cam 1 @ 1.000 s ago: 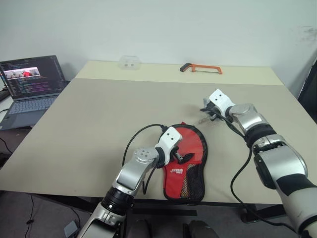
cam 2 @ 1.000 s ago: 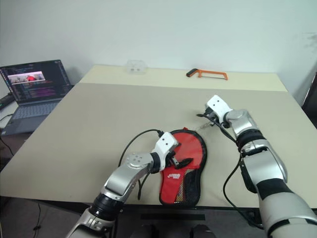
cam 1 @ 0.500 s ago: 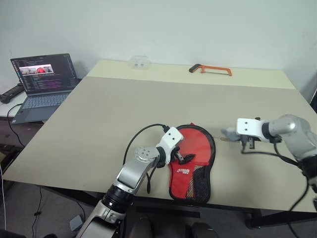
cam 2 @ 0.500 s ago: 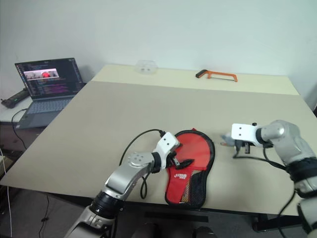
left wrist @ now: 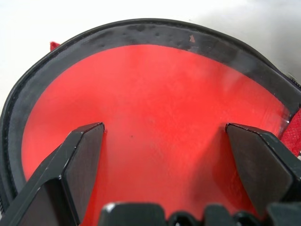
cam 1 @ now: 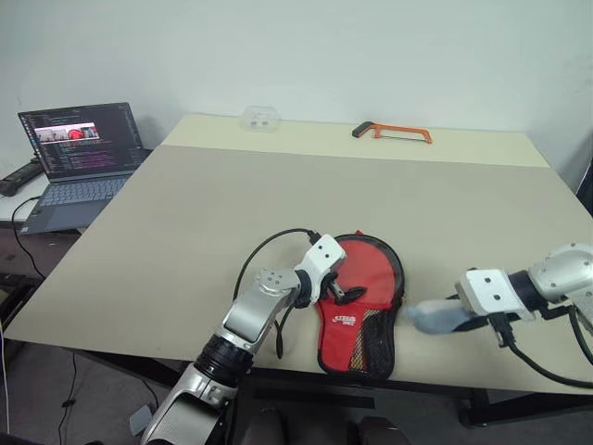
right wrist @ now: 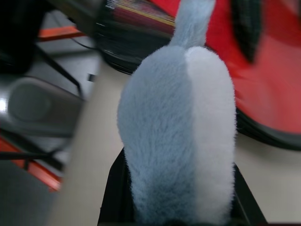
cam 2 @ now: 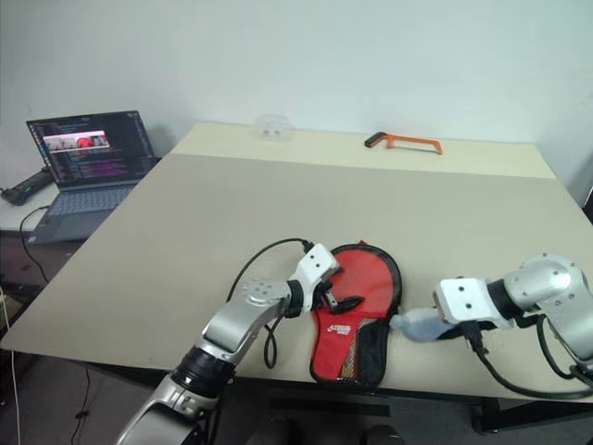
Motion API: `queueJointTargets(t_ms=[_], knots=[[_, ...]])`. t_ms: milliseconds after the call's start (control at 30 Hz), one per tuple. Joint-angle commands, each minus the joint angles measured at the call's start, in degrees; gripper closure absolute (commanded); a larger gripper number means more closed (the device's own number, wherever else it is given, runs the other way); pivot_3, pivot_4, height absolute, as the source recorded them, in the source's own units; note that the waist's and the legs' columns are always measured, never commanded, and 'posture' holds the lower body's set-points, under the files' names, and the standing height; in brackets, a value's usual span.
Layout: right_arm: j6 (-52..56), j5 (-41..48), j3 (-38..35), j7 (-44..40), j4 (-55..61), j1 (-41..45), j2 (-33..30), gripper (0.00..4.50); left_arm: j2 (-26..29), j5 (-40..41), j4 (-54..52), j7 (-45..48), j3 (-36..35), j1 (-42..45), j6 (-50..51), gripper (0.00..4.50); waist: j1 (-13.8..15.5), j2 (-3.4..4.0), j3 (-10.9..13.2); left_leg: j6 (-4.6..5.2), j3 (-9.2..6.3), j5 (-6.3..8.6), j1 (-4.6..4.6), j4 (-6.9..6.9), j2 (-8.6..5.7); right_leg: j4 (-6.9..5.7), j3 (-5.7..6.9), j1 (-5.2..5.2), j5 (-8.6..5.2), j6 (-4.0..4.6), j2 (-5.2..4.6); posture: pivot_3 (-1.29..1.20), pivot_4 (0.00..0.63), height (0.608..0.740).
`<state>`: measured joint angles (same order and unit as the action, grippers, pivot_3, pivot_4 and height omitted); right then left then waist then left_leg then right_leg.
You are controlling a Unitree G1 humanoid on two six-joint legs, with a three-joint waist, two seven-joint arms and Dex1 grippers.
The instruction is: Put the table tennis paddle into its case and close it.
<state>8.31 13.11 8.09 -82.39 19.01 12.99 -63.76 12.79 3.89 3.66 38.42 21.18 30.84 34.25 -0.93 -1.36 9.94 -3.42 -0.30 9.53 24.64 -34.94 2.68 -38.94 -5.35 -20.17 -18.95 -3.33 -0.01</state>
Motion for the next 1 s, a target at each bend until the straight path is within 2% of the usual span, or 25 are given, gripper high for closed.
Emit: queueJointTargets(t_ms=[33, 300, 433, 600, 733, 933, 967, 1000], knots=[[-0.7, 2.3, 2.3, -2.5, 6.3, -4.7, -0.1, 3.85, 0.4, -1.7, 2.4, 0.9, 3.1, -0.7, 1.7, 0.0, 0.1, 0.0, 0.0, 0.0, -0.01, 0.0, 0.02, 0.0, -0.01, 0.0, 0.02, -0.01, -0.01, -0.01, -0.01, 0.0, 0.15, 0.74], [2.3, 8.5, 6.5, -2.4, 16.6, -14.0, 1.8, 3.86, 3.2, -1.8, -0.4, 2.8, 4.5, -1.2, 4.6, 0.0, -0.1, -0.11, 0.0, 0.01, -0.18, 0.01, 0.05, 0.0, -0.03, 0.05, 0.16, 0.04, -0.04, -0.02, -0.01, 0.0, 0.15, 0.74], [4.5, 9.1, 7.5, -0.8, 19.5, -14.9, 2.8, 3.86, 4.3, -1.7, -2.3, 2.7, 4.5, -2.2, 6.2, 0.0, -0.4, -0.16, 0.0, 0.01, -0.32, 0.02, 0.05, 0.0, -0.03, 0.05, 0.26, 0.08, -0.07, 0.0, 0.0, 0.0, 0.15, 0.74], [7.5, 9.3, 5.1, 0.3, 15.3, -8.6, 4.3, 3.86, 5.2, -1.4, -3.8, 2.6, 4.3, -3.0, 7.1, 0.0, -0.7, -0.21, 0.0, 0.01, -0.42, 0.02, 0.04, 0.0, -0.03, 0.04, 0.33, 0.11, -0.08, 0.02, 0.02, 0.0, 0.15, 0.74], [9.5, 8.4, 2.5, 1.6, 4.1, 1.2, 6.0, 3.86, 5.7, -1.4, -3.9, 1.8, 3.1, -3.0, 6.8, 0.0, -1.0, -0.27, 0.0, 0.02, -0.48, 0.01, 0.01, -0.02, -0.03, 0.02, 0.35, 0.15, -0.07, 0.03, 0.03, 0.0, 0.15, 0.74], [6.4, 5.7, 2.0, -2.3, -7.4, 3.4, 3.3, 3.87, 7.3, 0.2, -7.1, 2.7, -0.2, -4.4, 2.1, 0.0, -0.8, -0.3, 0.0, 0.03, -0.48, 0.01, -0.04, 0.01, -0.02, 0.02, 0.37, 0.17, -0.05, 0.22, 0.03, 0.0, 0.15, 0.74], [6.3, 5.7, 1.8, -3.1, -9.0, 3.4, 2.9, 3.18, 8.1, 0.8, -8.3, 3.5, -1.1, -5.1, 0.4, 0.0, -0.9, -0.29, 0.0, 0.03, -0.46, 0.01, -0.02, 0.03, -0.02, 0.02, 0.35, 0.14, -0.05, 0.24, 0.03, 0.0, 0.15, 0.74], [6.5, 5.9, 1.6, -3.6, -10.4, 3.5, 2.6, 3.01, 8.9, 1.5, -9.6, 4.4, -1.9, -5.8, -1.1, 0.0, -1.0, -0.27, 0.0, 0.04, -0.44, 0.01, 0.0, 0.05, -0.01, 0.01, 0.33, 0.1, 0.0, 0.33, 0.03, 0.0, 0.15, 0.74]])
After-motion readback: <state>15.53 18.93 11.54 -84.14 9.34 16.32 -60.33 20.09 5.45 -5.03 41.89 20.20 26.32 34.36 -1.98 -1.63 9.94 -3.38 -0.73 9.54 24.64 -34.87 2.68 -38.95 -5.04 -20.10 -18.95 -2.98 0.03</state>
